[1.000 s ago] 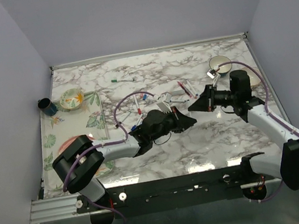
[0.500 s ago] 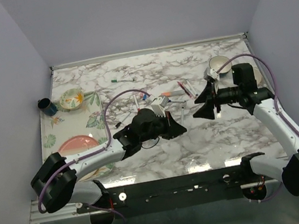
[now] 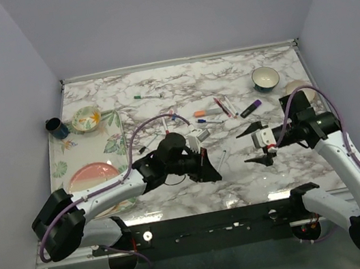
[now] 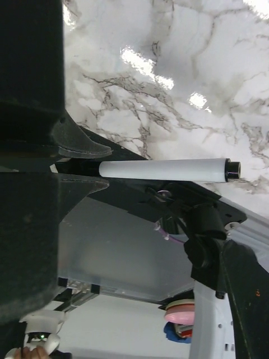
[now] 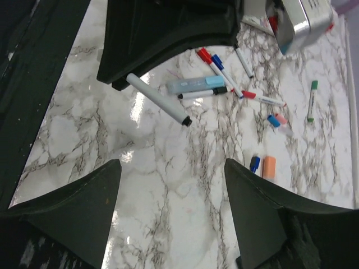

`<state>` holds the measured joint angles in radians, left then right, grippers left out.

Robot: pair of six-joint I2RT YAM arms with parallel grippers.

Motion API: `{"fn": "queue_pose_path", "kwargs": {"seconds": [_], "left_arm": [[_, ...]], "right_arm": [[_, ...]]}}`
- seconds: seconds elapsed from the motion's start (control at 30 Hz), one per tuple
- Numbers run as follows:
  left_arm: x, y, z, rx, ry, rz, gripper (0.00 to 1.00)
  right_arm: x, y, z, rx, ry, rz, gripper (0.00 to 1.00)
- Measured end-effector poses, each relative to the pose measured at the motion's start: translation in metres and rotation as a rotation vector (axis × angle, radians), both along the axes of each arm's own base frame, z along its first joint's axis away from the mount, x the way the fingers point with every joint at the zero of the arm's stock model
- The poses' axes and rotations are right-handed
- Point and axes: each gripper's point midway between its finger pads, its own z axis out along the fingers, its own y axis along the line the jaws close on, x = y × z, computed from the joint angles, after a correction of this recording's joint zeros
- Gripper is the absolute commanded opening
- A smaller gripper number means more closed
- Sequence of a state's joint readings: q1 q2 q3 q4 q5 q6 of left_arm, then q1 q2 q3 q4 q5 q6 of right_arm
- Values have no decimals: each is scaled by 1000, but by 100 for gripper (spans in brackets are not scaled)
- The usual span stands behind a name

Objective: Open the pen caps
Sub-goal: Hold the pen cap with the left arm and grip the barrel with the right arm

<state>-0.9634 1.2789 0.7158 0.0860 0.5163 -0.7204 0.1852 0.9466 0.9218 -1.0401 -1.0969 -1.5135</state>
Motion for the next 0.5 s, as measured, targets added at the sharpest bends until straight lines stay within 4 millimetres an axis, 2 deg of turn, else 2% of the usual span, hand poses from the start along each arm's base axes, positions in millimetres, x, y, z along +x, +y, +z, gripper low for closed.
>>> {"fn": "queue_pose_path", "kwargs": {"seconds": [0.2, 0.4, 0.5], "left_arm": [[-13, 2, -10, 24, 42, -80, 0], [-24, 4, -14, 39, 73, -140, 0], [-25, 1, -13, 41, 87, -164, 0]], "right_arm": [[-23, 18, -9, -86, -80, 147, 78], [-30, 25, -22, -180, -117, 213, 72], [-39, 37, -31, -224, -129, 275, 68]]}}
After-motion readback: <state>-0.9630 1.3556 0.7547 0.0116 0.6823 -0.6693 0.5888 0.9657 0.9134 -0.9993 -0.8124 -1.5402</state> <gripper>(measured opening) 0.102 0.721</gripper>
